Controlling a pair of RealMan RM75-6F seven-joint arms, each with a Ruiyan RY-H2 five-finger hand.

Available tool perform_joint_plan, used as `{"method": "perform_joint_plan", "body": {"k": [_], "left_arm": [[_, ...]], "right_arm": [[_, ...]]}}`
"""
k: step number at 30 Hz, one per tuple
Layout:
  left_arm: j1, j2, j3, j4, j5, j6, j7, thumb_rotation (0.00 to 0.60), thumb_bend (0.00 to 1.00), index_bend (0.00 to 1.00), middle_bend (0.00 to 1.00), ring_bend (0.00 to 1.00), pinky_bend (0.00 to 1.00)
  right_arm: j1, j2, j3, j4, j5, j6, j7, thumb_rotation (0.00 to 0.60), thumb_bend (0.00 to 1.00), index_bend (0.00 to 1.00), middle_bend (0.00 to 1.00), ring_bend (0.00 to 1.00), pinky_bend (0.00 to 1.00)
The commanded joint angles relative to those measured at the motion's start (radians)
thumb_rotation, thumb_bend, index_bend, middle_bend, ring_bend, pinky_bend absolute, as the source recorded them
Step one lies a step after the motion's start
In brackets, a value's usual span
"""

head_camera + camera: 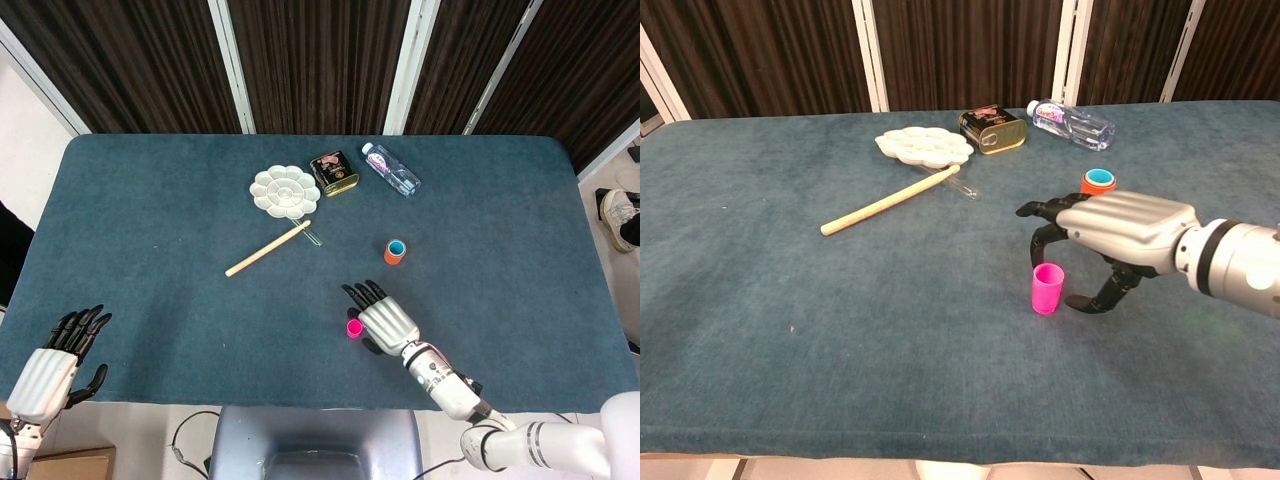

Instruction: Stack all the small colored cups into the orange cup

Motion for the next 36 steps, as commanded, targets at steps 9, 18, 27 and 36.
{"method": "perform_joint_plan", "body": {"k": [9, 18, 27, 36], "left_arm": [[0.002, 0.001, 0.000, 0.002, 0.005, 0.005, -0.002, 0.600, 0.46, 0.00, 0.00, 0.00, 0.08], [0.002, 0.000, 0.001, 0.002, 0.004, 0.004, 0.000, 0.600, 0.46, 0.00, 0.00, 0.00, 0.08], [-0.002, -0.007, -0.001, -0.001, 0.000, -0.008, 0.017, 0.600, 0.46, 0.00, 0.00, 0.00, 0.08], [-0.004, -0.006, -0.001, 0.000, -0.005, -0.014, 0.016, 0.600, 0.46, 0.00, 0.00, 0.00, 0.08]], "right_arm": [[-0.007, -0.051, 0.028, 0.033, 0.008, 0.052, -0.008, 0.600, 0.46, 0.62, 0.06, 0.00, 0.00], [-0.019, -0.045, 0.183, 0.088, 0.005, 0.201, 0.092, 0.600, 0.46, 0.63, 0.07, 0.00, 0.00], [0.056, -0.069, 0.310, 0.263, 0.230, 0.127, -0.011, 0.600, 0.46, 0.63, 0.07, 0.00, 0.00], [0.069, -0.099, 0.280, 0.339, 0.267, 0.093, -0.023, 0.600, 0.46, 0.63, 0.07, 0.00, 0.00]]}}
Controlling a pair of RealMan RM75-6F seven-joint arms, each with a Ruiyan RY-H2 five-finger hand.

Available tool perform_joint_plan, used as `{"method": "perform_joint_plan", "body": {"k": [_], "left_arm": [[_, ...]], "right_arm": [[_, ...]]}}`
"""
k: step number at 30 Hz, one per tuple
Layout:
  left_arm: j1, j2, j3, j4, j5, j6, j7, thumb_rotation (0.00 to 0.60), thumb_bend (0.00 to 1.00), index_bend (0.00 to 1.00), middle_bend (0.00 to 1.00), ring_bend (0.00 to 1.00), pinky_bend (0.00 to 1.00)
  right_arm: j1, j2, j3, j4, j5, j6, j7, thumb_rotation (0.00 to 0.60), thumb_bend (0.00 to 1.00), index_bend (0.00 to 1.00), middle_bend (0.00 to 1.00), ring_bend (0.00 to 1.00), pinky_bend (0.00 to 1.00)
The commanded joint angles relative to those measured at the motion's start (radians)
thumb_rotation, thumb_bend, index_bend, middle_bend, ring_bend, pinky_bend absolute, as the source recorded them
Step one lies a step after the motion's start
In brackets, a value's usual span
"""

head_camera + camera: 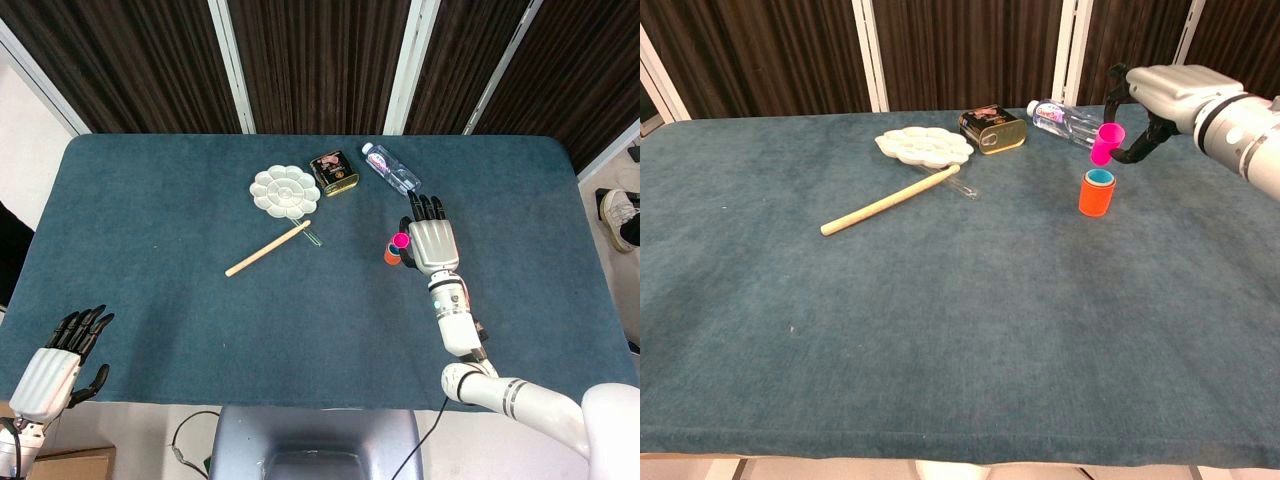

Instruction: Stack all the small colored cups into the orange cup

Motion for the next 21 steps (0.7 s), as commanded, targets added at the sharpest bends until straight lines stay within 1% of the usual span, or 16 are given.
{"method": "perform_joint_plan", "body": {"k": [1, 7, 12, 13, 15, 16, 19, 20, 21], "left_arm": [[0.001, 0.000, 0.000, 0.000, 0.001, 0.003, 0.000, 0.600, 0.46, 0.00, 0.00, 0.00, 0.08], [0.002, 0.001, 0.000, 0.001, 0.001, 0.004, -0.004, 0.600, 0.46, 0.00, 0.00, 0.00, 0.08], [0.002, 0.002, 0.001, 0.001, 0.003, 0.006, -0.004, 0.600, 0.46, 0.00, 0.00, 0.00, 0.08], [0.002, 0.002, 0.001, 0.001, 0.003, 0.007, -0.004, 0.600, 0.46, 0.00, 0.00, 0.00, 0.08], [0.002, 0.001, -0.001, 0.001, 0.000, 0.006, -0.004, 0.600, 0.46, 0.00, 0.00, 0.00, 0.08], [0.001, 0.001, -0.002, 0.002, -0.002, 0.004, -0.004, 0.600, 0.46, 0.00, 0.00, 0.00, 0.08], [0.000, 0.001, -0.003, 0.002, -0.003, 0.003, -0.006, 0.600, 0.46, 0.00, 0.00, 0.00, 0.08], [0.000, 0.001, -0.003, 0.003, -0.002, 0.004, -0.006, 0.600, 0.46, 0.00, 0.00, 0.00, 0.08], [0.001, 0.001, -0.002, 0.003, -0.001, 0.005, -0.007, 0.600, 0.46, 0.00, 0.00, 0.00, 0.08]], "right_arm": [[0.006, -0.010, -0.011, 0.016, 0.002, -0.004, -0.003, 0.600, 0.46, 0.63, 0.07, 0.00, 0.00], [0.008, -0.019, -0.025, 0.030, 0.009, -0.003, -0.015, 0.600, 0.46, 0.63, 0.07, 0.00, 0.00], [0.012, -0.030, -0.032, 0.049, 0.020, -0.013, -0.019, 0.600, 0.46, 0.60, 0.07, 0.00, 0.00], [0.013, -0.032, -0.034, 0.052, 0.023, -0.016, -0.022, 0.600, 0.46, 0.59, 0.07, 0.00, 0.00], [0.014, -0.032, -0.038, 0.055, 0.034, -0.024, -0.035, 0.600, 0.46, 0.54, 0.07, 0.00, 0.00], [0.015, -0.029, -0.040, 0.053, 0.044, -0.030, -0.045, 0.600, 0.46, 0.51, 0.07, 0.00, 0.00], [0.011, -0.013, -0.041, 0.030, 0.071, -0.038, -0.064, 0.600, 0.46, 0.16, 0.01, 0.00, 0.00], [0.009, -0.005, -0.041, 0.017, 0.070, -0.036, -0.059, 0.600, 0.46, 0.07, 0.00, 0.00, 0.00], [0.001, 0.009, -0.042, -0.004, 0.061, -0.029, -0.047, 0.600, 0.46, 0.01, 0.00, 0.00, 0.00]]}}
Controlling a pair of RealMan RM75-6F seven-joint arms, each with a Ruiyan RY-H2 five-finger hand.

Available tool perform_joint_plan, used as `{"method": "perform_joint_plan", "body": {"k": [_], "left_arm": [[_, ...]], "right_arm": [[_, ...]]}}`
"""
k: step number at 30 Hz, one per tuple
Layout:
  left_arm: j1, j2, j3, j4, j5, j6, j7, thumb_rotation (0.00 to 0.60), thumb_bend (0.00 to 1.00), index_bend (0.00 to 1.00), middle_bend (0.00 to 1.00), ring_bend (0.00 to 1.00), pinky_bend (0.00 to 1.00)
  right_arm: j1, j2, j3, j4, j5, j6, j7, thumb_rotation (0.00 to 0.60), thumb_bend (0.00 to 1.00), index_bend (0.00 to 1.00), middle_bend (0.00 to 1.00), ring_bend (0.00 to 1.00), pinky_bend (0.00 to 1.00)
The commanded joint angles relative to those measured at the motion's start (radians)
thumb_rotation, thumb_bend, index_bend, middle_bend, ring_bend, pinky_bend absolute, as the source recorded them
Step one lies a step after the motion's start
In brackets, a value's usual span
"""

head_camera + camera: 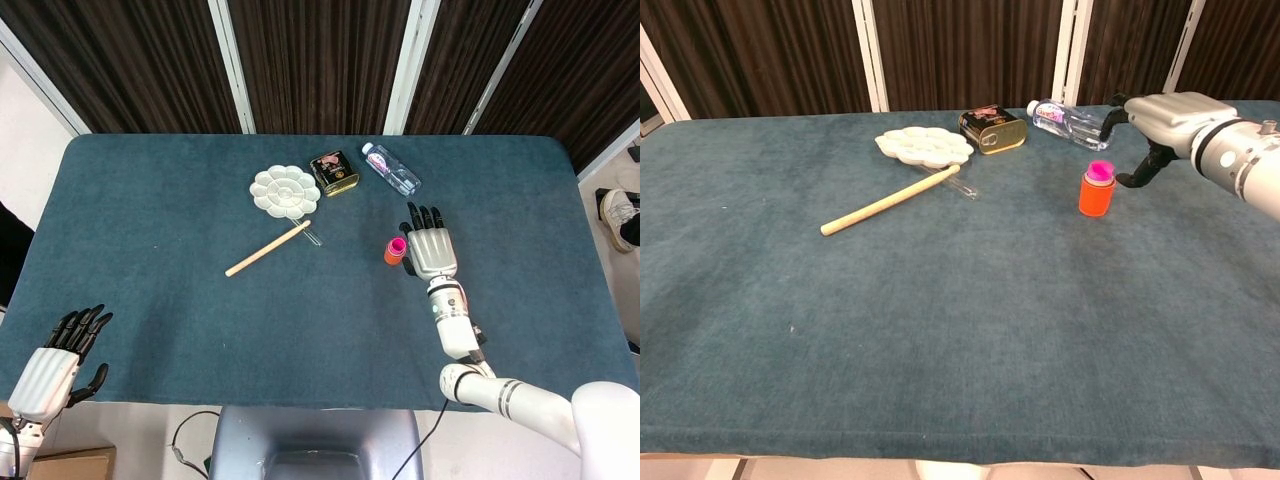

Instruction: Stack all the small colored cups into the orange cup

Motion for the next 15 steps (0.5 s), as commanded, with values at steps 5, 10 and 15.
{"method": "perform_joint_plan", "body": {"k": [5, 10, 15], "left_arm": [[0.003, 0.002, 0.000, 0.000, 0.003, 0.010, -0.004, 0.600, 0.46, 0.00, 0.00, 0.00, 0.08], [0.009, 0.003, -0.003, 0.001, 0.004, 0.023, -0.006, 0.600, 0.46, 0.00, 0.00, 0.00, 0.08], [0.013, 0.001, -0.001, -0.002, 0.011, 0.031, 0.002, 0.600, 0.46, 0.00, 0.00, 0.00, 0.08]], "right_arm": [[-0.104, 0.157, -0.064, -0.242, -0.159, 0.117, 0.099, 0.600, 0.41, 0.00, 0.00, 0.00, 0.00], [-0.298, 0.353, -0.255, -0.486, -0.397, 0.326, 0.148, 0.600, 0.41, 0.00, 0.00, 0.00, 0.00], [-0.488, 0.431, -0.415, -0.474, -0.557, 0.526, 0.198, 0.600, 0.41, 0.00, 0.00, 0.00, 0.00]]}}
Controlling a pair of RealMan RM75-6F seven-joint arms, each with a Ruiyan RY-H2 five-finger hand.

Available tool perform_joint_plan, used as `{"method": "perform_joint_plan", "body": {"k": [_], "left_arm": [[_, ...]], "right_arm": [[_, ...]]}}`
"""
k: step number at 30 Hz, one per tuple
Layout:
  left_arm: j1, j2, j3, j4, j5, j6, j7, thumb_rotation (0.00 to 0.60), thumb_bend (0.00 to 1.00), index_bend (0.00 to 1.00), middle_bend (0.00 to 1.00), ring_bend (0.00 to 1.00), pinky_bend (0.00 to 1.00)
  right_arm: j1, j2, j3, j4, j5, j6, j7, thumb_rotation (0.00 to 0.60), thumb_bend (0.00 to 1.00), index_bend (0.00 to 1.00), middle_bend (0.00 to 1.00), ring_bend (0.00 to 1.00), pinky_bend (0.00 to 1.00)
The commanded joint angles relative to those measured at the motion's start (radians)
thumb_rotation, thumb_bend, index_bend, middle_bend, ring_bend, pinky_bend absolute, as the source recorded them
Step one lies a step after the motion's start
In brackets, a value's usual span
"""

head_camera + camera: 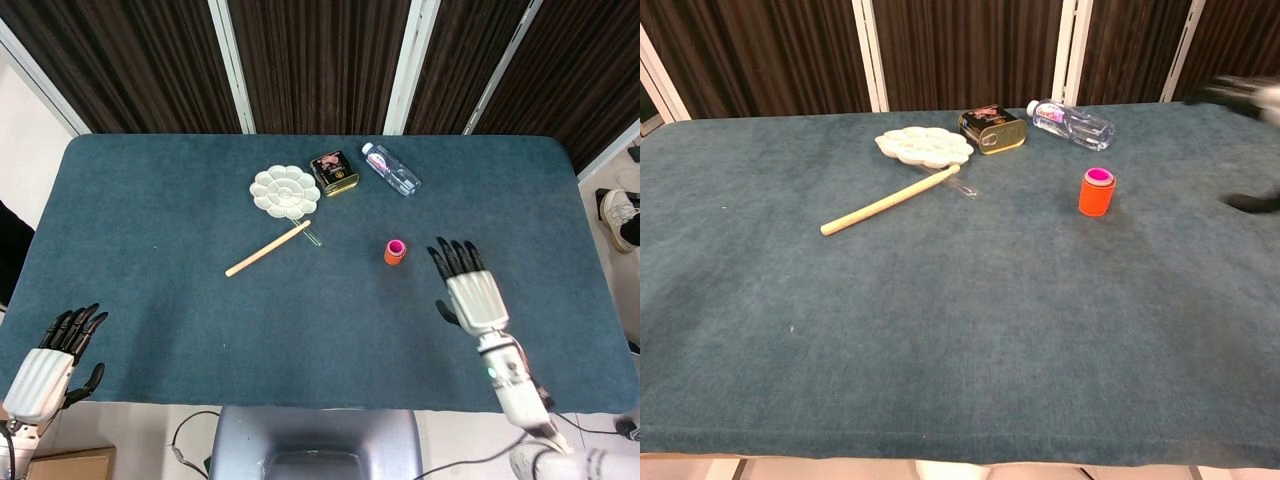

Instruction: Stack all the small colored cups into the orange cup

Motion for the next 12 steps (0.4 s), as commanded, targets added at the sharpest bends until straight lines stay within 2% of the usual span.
{"method": "perform_joint_plan", "body": {"k": [1, 3, 5, 12], "left_arm": [[0.002, -0.002, 0.003, -0.003, 0.007, 0.003, 0.010, 0.600, 0.46, 0.00, 0.00, 0.00, 0.08], [0.002, -0.007, 0.004, -0.004, 0.011, 0.003, 0.022, 0.600, 0.46, 0.00, 0.00, 0.00, 0.08], [0.002, -0.013, 0.005, -0.006, 0.011, -0.001, 0.038, 0.600, 0.46, 0.00, 0.00, 0.00, 0.08], [0.008, -0.023, 0.007, -0.014, 0.018, 0.005, 0.075, 0.600, 0.46, 0.00, 0.00, 0.00, 0.08]], "right_arm": [[-0.214, 0.102, -0.170, 0.018, -0.176, 0.215, 0.109, 0.600, 0.41, 0.00, 0.00, 0.00, 0.00], [-0.252, 0.097, -0.175, 0.062, -0.185, 0.246, 0.182, 0.600, 0.41, 0.00, 0.00, 0.00, 0.00], [-0.277, 0.091, -0.158, 0.096, -0.170, 0.257, 0.267, 0.600, 0.41, 0.00, 0.00, 0.00, 0.00], [-0.305, 0.142, -0.128, 0.079, -0.189, 0.262, 0.327, 0.600, 0.40, 0.00, 0.00, 0.00, 0.00]]}}
